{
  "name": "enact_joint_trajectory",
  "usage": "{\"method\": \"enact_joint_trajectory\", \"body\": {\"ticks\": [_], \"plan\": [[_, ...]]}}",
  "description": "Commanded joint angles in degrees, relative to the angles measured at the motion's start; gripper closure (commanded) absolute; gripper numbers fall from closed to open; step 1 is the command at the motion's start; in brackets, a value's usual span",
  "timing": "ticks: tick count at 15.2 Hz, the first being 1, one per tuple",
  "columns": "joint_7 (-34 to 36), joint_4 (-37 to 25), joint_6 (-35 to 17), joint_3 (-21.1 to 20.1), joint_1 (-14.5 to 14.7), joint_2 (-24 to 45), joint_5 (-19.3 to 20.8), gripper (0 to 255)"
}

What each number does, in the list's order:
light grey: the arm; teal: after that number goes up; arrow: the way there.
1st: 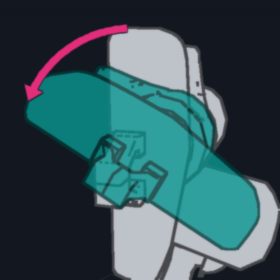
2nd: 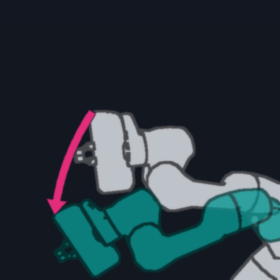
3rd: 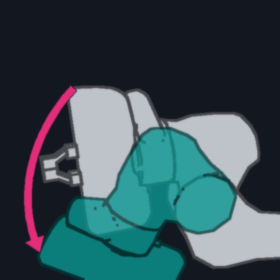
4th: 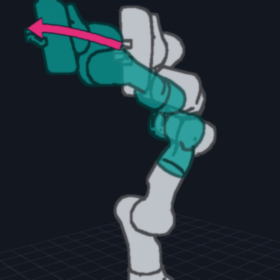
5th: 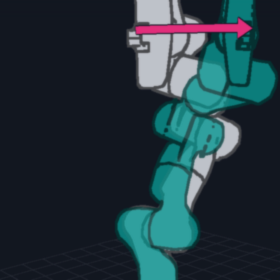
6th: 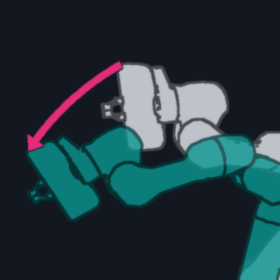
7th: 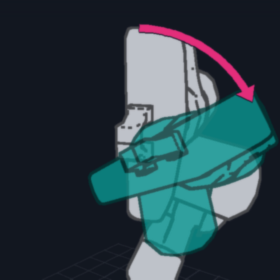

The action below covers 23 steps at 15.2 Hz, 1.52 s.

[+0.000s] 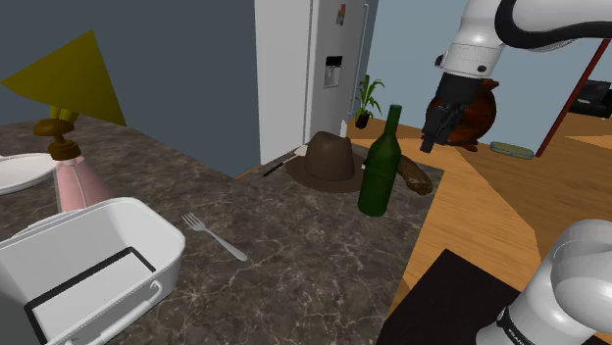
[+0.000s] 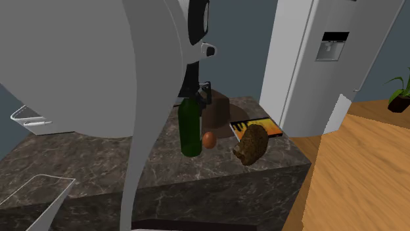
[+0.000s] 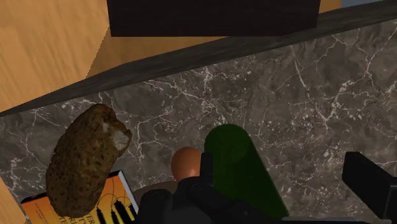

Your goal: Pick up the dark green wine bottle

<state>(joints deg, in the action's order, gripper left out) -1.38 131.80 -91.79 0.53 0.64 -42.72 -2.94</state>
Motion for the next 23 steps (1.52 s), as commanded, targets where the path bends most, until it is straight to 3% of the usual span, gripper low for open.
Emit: {"method": "enact_joint_trajectory", "body": {"ticks": [1, 13, 22, 23], "plan": [[0.0, 0.0, 0.0, 0.0, 0.0, 0.0, 0.0, 0], [-1.79, -38.28, 13.0, -0.45, 0.94, 29.69, 1.65, 0], [-1.91, -29.74, 6.82, -0.47, 0.94, 27.32, 1.67, 0], [-1.85, -29.71, 6.81, -0.51, 0.96, 27.3, 1.66, 255]]}}
